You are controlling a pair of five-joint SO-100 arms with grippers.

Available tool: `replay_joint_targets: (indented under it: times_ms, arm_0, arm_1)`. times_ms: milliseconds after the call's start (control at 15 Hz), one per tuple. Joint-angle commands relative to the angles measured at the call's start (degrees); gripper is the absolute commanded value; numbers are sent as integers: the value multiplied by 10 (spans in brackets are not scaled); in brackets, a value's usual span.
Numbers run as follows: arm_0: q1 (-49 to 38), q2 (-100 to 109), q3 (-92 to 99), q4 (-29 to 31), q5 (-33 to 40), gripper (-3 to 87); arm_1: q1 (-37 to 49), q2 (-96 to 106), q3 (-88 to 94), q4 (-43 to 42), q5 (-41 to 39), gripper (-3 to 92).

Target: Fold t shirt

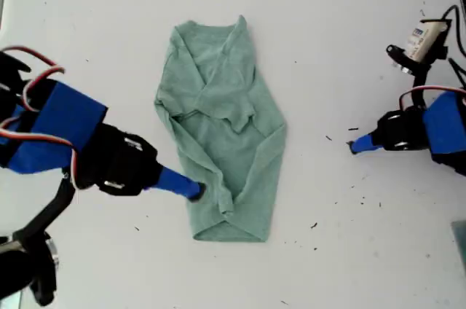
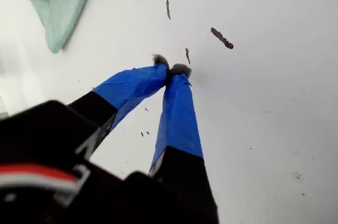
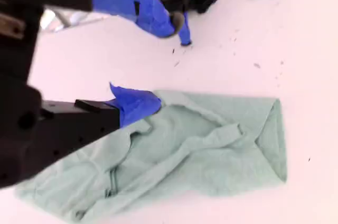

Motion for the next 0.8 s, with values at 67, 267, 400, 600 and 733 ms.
replay_joint_targets:
  times_ms: [67,267,400,600,733]
  arm_0:
    - [-17,203,426,-89,-119,68]
    - [-1,448,838,-306,-213,-1]
    - [14,596,1003,-346,-259,-1]
    - [31,608,989,-328,-291,-3]
    - [32,479,811,-257,-275,-3]
  arm_1:
    - [7,5,-7,4,-6,90]
    - [7,5,-1,4,3,27]
    - [4,5,9,11,18,21]
    - [-22,4,-20,-6,27,21]
    - [-31,-137,-144,-34,18,21]
